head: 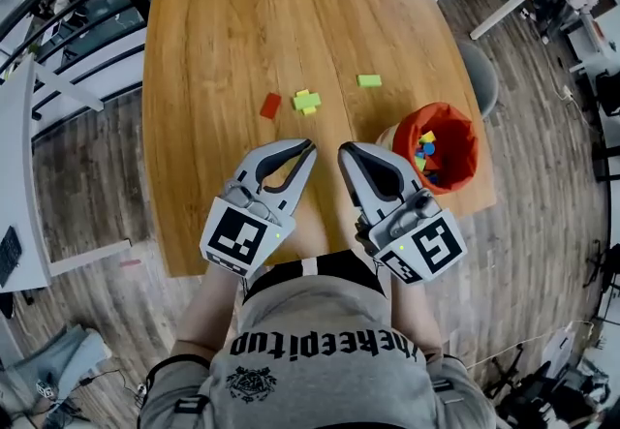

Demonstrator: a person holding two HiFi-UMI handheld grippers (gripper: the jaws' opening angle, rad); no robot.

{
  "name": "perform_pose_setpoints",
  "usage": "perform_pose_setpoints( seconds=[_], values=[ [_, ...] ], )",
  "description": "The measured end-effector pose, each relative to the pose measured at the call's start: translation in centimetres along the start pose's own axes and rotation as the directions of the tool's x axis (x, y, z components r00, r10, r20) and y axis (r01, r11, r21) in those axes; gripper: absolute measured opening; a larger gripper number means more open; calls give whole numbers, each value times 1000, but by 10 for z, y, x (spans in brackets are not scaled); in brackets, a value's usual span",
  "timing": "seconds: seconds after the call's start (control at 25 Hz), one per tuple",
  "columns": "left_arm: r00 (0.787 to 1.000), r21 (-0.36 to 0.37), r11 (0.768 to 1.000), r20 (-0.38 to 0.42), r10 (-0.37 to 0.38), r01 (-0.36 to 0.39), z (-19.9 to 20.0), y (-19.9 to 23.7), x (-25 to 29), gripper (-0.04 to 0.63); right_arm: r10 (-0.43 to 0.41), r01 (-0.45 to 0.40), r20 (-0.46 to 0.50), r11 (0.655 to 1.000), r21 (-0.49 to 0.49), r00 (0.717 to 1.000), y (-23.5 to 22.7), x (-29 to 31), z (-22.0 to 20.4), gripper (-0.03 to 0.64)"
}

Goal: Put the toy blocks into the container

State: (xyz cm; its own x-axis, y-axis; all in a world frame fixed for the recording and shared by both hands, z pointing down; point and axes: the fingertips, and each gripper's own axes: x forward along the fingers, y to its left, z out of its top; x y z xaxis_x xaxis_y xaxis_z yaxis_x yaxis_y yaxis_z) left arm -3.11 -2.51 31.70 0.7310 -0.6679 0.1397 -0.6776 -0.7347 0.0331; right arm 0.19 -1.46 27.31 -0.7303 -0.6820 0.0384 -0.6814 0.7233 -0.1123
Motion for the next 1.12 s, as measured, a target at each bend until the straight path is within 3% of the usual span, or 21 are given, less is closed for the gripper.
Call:
perform_pose_setpoints(
  seconds=[0.6, 1.0, 1.12],
  values=[
    [989, -30, 997, -134, 61, -66, -49, 55, 52, 17, 22, -20, -32, 998, 63, 999, -49, 29, -11, 14],
    [967, -12, 999, -251, 35, -39, -95, 83, 84, 21, 16, -12, -44, 996, 92, 999, -64, 38, -18, 14],
    [957, -15, 1000, -289, 15, -21, -112, 89, 94, 72, 12, -7, -57, 996, 93, 998, -67, 39, -20, 14]
  ],
)
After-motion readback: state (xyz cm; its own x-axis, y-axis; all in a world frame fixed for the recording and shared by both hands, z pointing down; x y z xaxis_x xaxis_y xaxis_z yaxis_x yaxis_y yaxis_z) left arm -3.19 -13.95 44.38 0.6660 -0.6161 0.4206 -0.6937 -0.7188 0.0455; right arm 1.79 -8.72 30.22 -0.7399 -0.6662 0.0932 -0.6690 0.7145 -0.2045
